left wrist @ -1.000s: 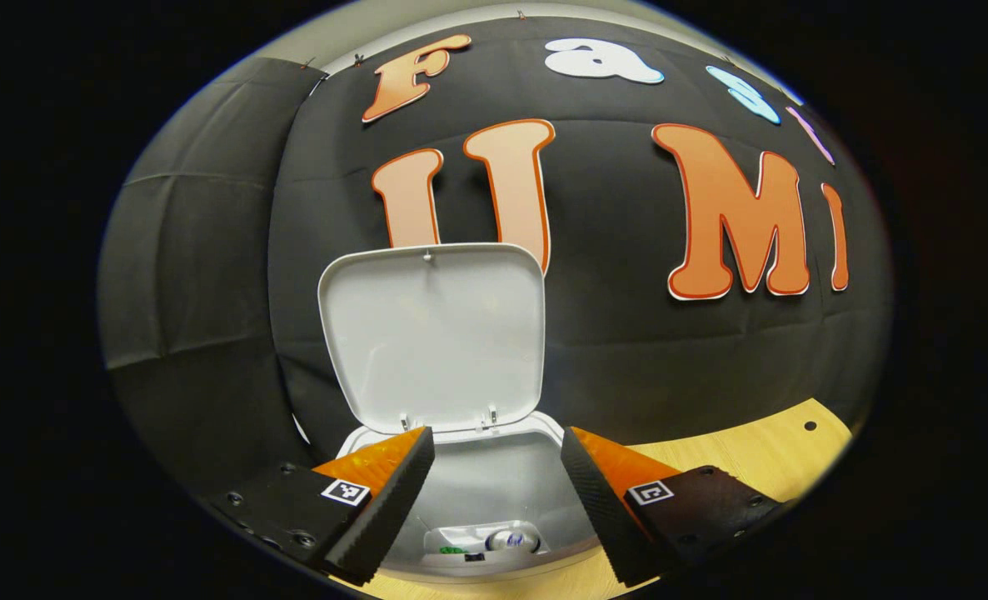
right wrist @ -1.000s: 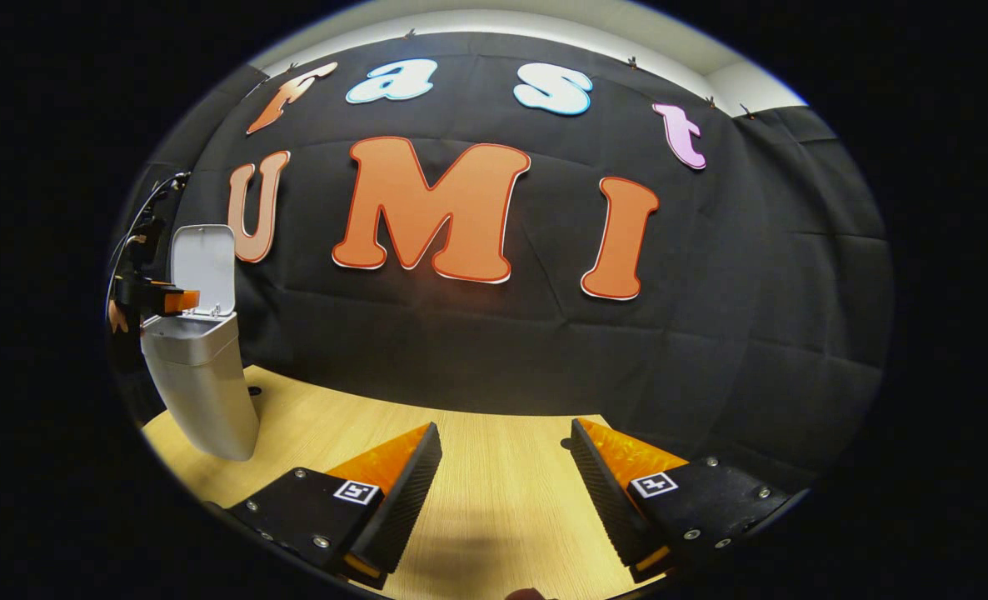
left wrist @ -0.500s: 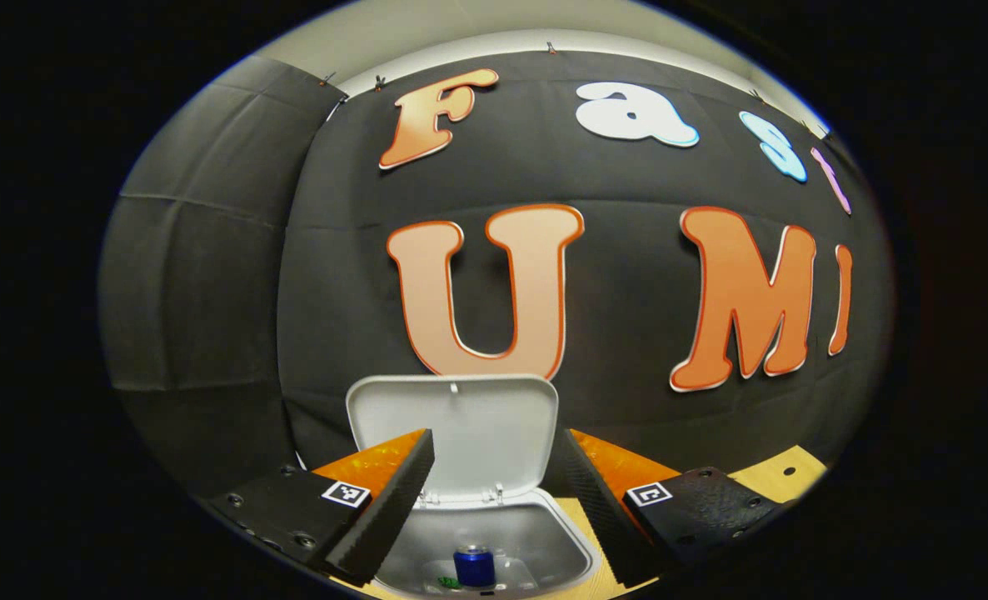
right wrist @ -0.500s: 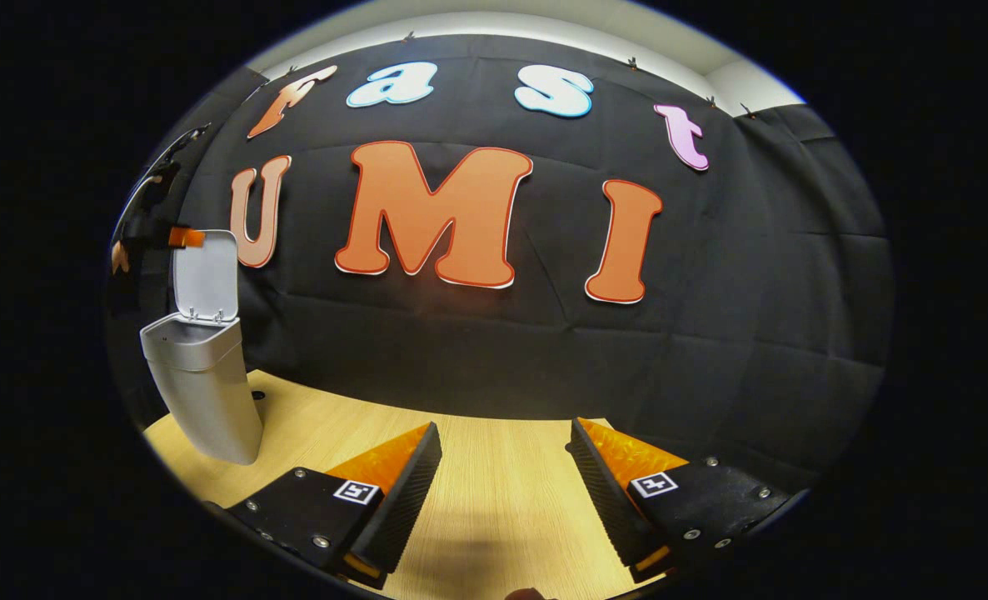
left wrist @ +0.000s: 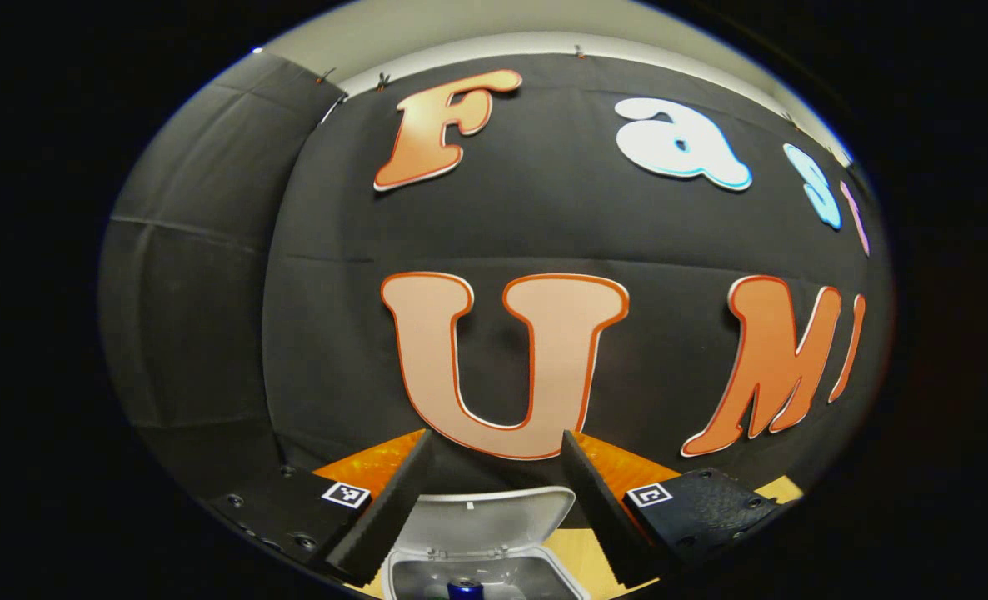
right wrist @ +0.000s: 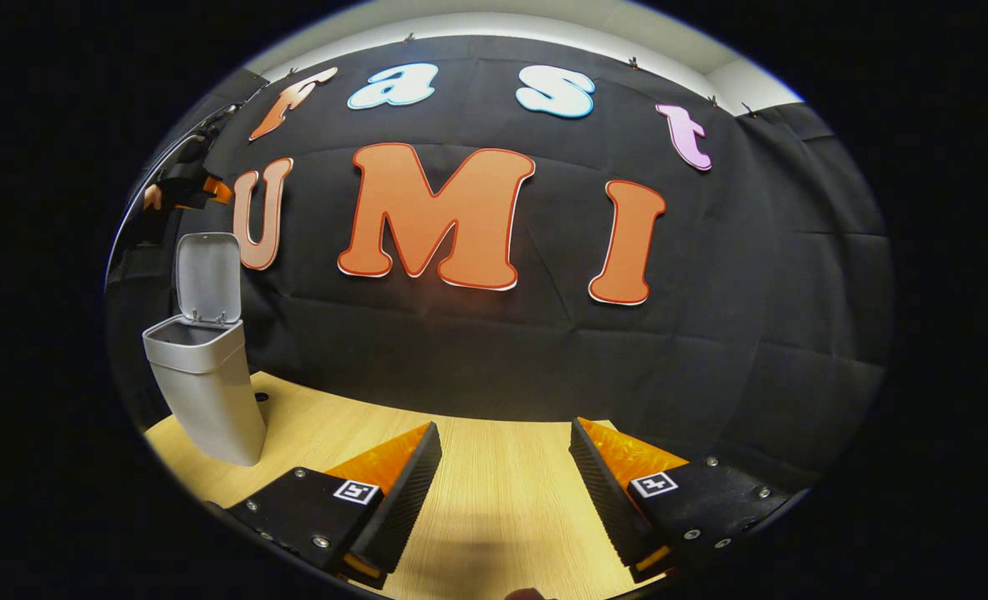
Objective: Press the lid of the desktop garbage bin to open it, pick up the crumpled paper on the desktop and throw it into the bin, then pick up the pop can on the desktop and drop it into the bin, and finally close the garbage bin lid.
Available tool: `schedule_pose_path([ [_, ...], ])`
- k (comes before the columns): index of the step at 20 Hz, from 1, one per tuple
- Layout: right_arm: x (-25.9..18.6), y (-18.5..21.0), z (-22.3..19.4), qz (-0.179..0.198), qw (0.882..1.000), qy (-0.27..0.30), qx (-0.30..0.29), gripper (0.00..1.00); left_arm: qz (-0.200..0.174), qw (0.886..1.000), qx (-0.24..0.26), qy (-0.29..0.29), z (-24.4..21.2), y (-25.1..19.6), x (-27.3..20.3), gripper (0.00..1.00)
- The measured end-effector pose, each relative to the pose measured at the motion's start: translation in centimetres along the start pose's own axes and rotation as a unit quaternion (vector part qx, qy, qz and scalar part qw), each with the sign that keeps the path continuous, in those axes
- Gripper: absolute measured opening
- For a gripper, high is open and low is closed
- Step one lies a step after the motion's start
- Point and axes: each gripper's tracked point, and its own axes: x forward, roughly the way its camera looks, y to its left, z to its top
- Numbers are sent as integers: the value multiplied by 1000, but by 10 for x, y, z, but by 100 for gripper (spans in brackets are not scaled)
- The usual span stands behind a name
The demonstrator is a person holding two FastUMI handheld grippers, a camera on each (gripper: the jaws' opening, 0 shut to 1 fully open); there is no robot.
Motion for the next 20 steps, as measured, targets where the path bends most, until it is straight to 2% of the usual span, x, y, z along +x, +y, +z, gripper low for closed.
schedule_pose_path([
  [3, -1, -6, 0, -6, 1000, -2, 2, 94, 3, 1000, 5, 23, -4, 8, 27, 96],
  [9, 0, -11, -1, -14, 1000, -2, 3, 94, 5, 994, 24, 105, -58, 11, 50, 95],
  [11, 0, -13, -3, -16, 1000, -2, 1, 94, -19, 989, 20, 147, -77, 5, 38, 95],
  [13, 1, -14, -3, -16, 1000, -2, 4, 94, -17, 988, 11, 150, -90, 8, 30, 95],
  [15, 3, -14, -4, -15, 1000, -1, 8, 94, -12, 983, 10, 182, -112, 12, 11, 95],
  [18, 6, -11, -3, -10, 1000, -5, 6, 94, -22, 967, 38, 253, -163, 9, -25, 96],
  [20, 6, -9, -4, -4, 1000, -4, 5, 94, -33, 959, 38, 281, -189, 4, -49, 98],
])
